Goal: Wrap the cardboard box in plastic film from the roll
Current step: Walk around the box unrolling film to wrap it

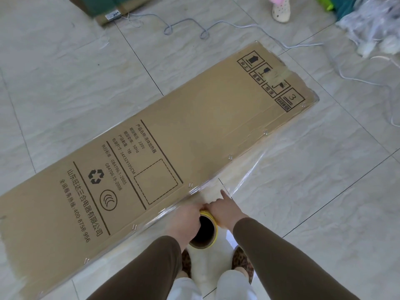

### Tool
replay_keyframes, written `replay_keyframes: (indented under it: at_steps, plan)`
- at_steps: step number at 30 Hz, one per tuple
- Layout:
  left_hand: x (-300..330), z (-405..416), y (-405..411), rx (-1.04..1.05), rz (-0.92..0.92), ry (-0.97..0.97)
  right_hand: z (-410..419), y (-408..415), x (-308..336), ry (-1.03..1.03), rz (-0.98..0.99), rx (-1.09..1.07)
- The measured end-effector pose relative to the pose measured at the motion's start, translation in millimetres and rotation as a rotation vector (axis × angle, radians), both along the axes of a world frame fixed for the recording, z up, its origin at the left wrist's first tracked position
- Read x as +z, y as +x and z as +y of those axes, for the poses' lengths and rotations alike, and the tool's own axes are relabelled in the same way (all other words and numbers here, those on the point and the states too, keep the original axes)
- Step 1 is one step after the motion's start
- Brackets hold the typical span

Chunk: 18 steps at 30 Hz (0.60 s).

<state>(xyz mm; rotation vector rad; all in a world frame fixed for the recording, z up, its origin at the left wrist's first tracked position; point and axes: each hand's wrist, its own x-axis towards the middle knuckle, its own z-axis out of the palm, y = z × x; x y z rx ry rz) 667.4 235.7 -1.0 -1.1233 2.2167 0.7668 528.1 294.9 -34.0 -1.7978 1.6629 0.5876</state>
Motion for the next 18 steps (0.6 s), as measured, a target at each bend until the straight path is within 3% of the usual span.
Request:
replay_keyframes:
  at_steps: [10, 18]
  plan:
    - [-0.7, 8.7, -11.1, -0.051, 0.050, -0.038, 30.2, 1.8, -10.6, -0.137, -0.017, -0.185]
    - [5.3, 18.8, -7.5, 0.102, 0.053, -0.025, 42.1, -1.1, 4.4, -0.111, -0.005, -0.210]
